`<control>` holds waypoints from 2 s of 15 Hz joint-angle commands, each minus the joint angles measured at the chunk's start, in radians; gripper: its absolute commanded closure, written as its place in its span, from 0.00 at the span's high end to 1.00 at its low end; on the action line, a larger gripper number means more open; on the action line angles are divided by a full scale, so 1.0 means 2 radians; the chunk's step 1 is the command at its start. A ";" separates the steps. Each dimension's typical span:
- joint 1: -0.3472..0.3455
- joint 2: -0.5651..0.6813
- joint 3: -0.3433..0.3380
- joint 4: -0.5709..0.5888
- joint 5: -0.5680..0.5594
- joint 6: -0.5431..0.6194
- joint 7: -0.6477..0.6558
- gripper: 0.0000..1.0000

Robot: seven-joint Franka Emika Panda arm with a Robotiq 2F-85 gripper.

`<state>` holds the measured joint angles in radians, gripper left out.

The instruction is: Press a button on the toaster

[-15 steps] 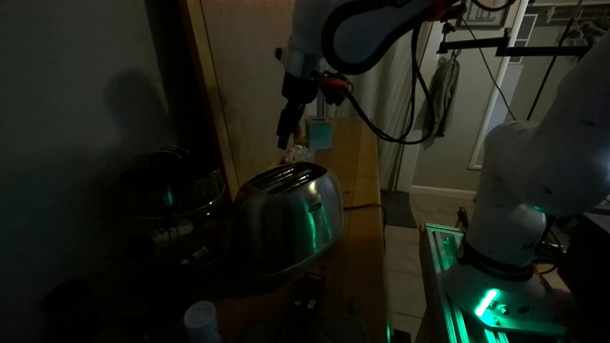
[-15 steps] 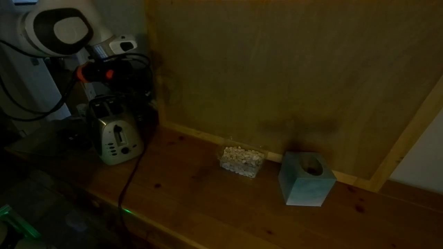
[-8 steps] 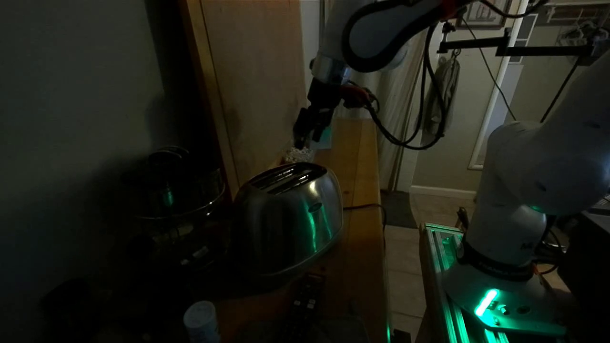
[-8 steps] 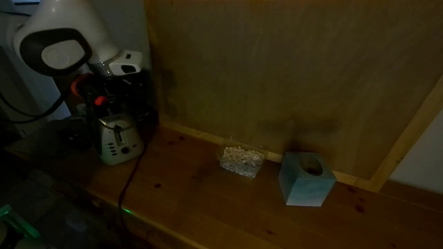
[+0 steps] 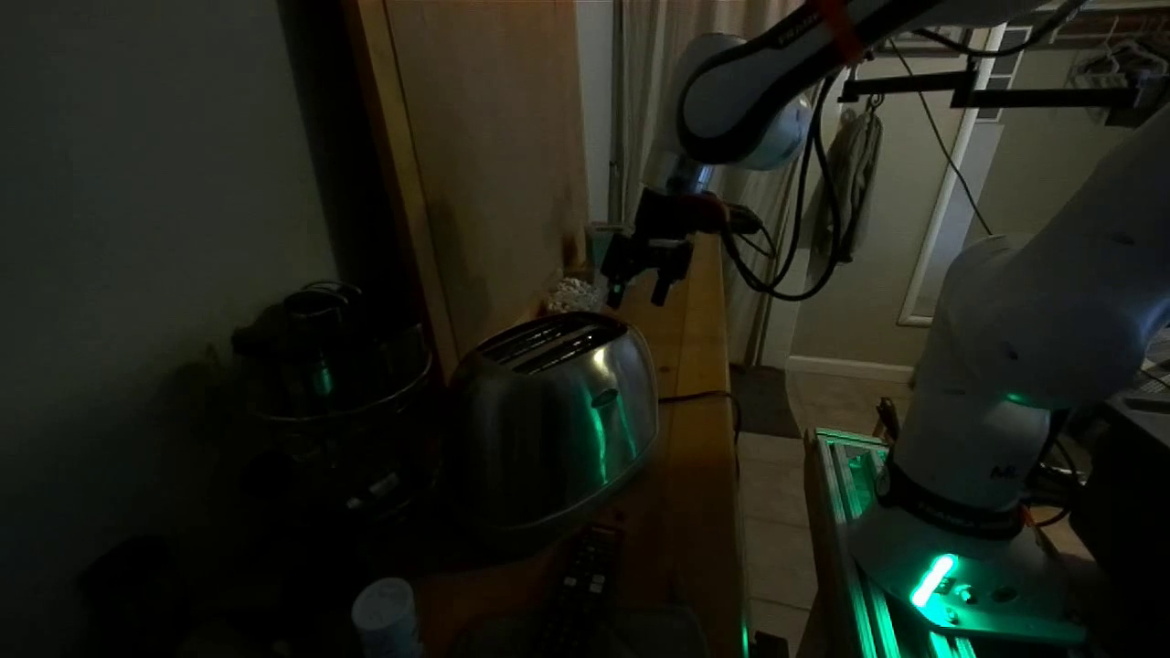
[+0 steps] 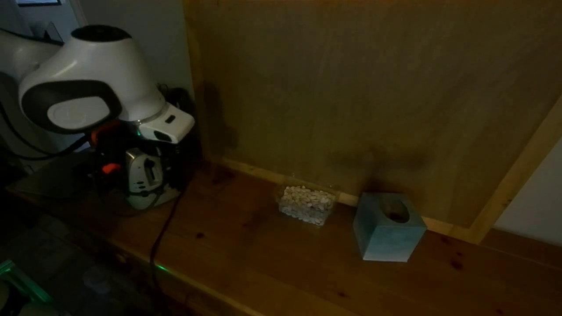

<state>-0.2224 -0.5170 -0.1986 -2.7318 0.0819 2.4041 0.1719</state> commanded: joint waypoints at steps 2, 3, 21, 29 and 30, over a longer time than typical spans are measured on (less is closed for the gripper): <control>-0.016 0.024 -0.014 -0.009 0.049 -0.043 0.030 1.00; -0.017 0.026 -0.020 -0.010 0.062 -0.057 0.032 1.00; -0.033 0.125 -0.087 -0.013 0.315 -0.156 -0.046 0.00; -0.053 0.157 -0.104 0.005 0.349 -0.237 -0.058 0.00; -0.054 0.164 -0.104 0.007 0.353 -0.242 -0.058 0.00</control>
<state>-0.3107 -0.2481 -0.4073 -2.7505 0.7428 1.9746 0.0783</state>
